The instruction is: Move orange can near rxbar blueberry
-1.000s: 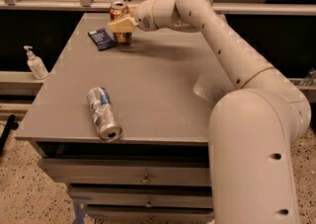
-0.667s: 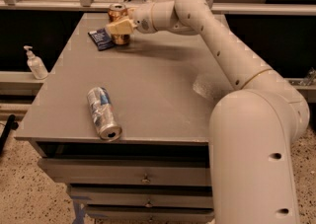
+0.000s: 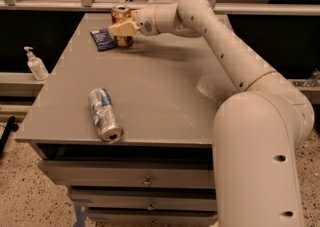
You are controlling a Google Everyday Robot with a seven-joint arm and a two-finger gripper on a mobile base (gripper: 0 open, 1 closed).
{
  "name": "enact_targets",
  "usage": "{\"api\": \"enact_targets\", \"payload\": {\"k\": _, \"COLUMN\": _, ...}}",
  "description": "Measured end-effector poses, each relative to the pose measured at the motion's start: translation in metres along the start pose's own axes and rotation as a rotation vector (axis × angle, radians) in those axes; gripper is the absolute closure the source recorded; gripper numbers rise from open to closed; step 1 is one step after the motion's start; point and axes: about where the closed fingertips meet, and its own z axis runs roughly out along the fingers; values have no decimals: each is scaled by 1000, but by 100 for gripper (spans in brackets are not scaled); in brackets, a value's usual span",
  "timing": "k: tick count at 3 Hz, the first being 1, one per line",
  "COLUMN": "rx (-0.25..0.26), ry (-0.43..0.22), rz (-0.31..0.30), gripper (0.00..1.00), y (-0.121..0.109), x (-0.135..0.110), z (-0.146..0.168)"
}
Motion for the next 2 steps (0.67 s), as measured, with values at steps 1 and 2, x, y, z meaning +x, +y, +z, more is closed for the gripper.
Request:
{"api": "enact_targets", "payload": {"k": 1, "rx": 10, "ry": 9, "rz": -6, "gripper": 12, "y": -5, "x": 2, "z": -6}}
{"api": "enact_targets", "payload": {"k": 2, "rx": 13, "ry": 10, "rz": -7, "gripper": 0, "y": -8, "x": 3, "z": -10}}
